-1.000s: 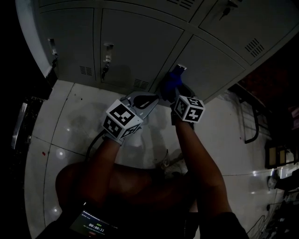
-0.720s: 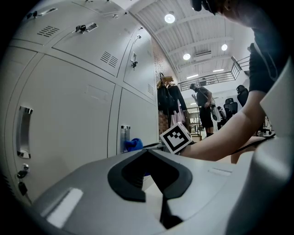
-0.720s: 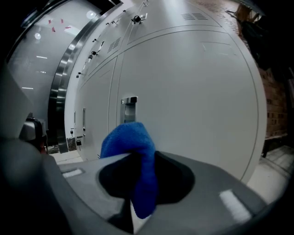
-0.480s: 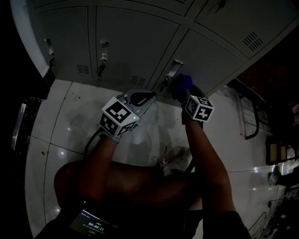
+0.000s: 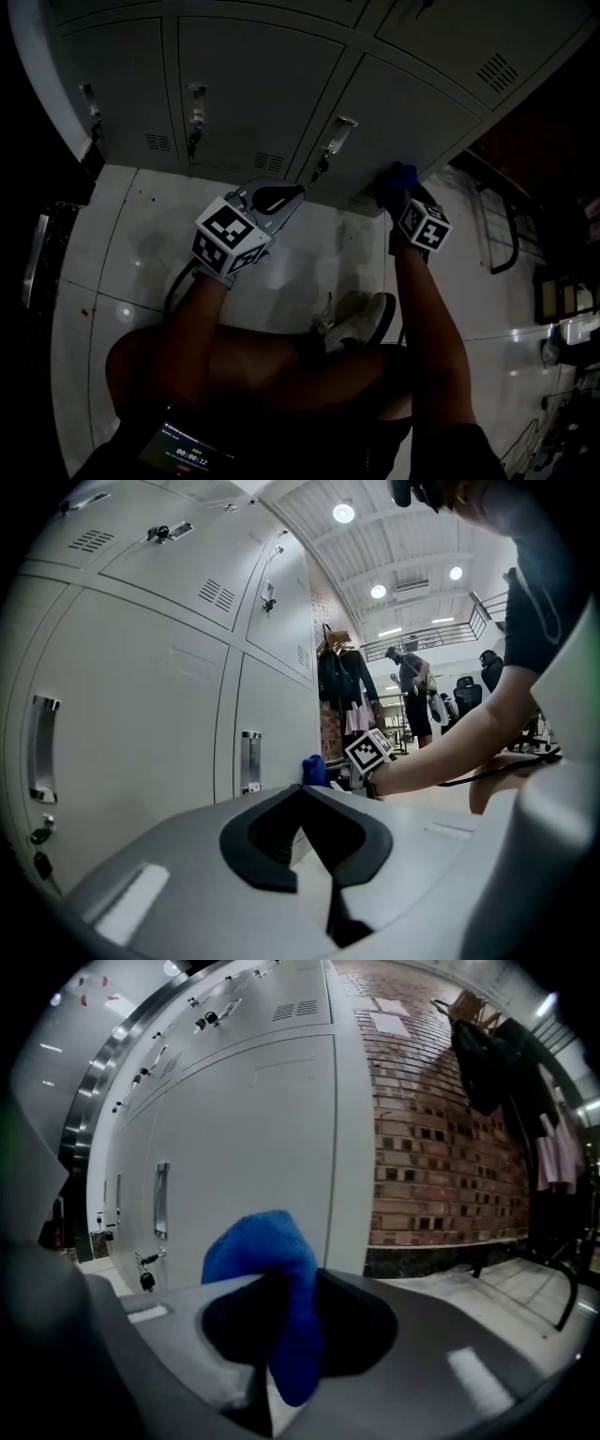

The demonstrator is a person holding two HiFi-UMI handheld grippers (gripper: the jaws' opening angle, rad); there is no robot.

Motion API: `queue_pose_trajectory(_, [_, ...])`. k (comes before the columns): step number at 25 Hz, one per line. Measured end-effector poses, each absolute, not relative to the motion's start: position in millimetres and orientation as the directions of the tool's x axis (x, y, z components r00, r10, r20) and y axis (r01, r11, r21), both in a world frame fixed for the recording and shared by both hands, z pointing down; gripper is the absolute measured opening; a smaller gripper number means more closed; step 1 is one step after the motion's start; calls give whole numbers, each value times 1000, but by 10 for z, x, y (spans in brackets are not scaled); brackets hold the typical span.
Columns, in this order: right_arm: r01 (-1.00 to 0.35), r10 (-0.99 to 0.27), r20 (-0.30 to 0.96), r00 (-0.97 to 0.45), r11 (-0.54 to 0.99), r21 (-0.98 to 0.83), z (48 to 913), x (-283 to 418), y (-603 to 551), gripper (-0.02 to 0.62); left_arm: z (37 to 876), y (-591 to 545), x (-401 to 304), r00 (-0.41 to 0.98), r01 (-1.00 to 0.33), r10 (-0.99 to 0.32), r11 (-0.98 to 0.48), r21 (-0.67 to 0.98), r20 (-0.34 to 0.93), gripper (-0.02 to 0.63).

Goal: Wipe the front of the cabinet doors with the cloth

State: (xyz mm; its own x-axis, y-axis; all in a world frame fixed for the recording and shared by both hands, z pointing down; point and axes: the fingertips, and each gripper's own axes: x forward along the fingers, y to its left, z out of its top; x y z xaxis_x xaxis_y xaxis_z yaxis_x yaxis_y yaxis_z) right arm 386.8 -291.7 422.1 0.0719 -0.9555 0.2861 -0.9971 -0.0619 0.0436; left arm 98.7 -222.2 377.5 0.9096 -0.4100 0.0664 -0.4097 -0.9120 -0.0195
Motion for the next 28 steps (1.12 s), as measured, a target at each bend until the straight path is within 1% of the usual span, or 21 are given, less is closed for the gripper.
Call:
queue_pose_trajectory(5, [-986, -944, 302, 131, -155, -58, 4328, 4202, -2772, 77, 3776, -2218, 995, 911, -407, -407, -913, -20, 66, 0])
queue_pose_trajectory(7, [-980, -938, 305, 164, -190, -57, 4339, 4277, -2717, 77, 3775, -2219, 992, 911, -408, -408, -913, -19, 65, 0])
queue_pose_trajectory(9, [-981, -943, 290, 164, -187, -52, 4285, 4229, -2687, 77, 3768, -2225, 990, 910, -410, -410, -912, -18, 64, 0])
queue_pose_trajectory(13, [-996, -969, 237, 75, -83, -22, 4083, 3727, -2719, 77, 3757, -2237, 968, 907, -416, -416, -909, -17, 61, 0])
queue_pose_trajectory(19, [-993, -970, 209, -122, 118, -30, 4015, 2557, -2768, 77, 3711, -2255, 917, 901, -432, -432, -902, -10, 48, 0])
queue_pose_trajectory(23, [-977, -946, 245, -213, 208, -46, 4274, 1911, -2841, 77, 3673, -2289, 865, 890, -455, -455, -890, 3, 36, 1])
queue_pose_trajectory(28, [-966, -916, 307, -257, 237, -101, 4681, 1507, -2968, 77, 3665, -2290, 858, 890, -456, -456, -890, 10, 28, 0])
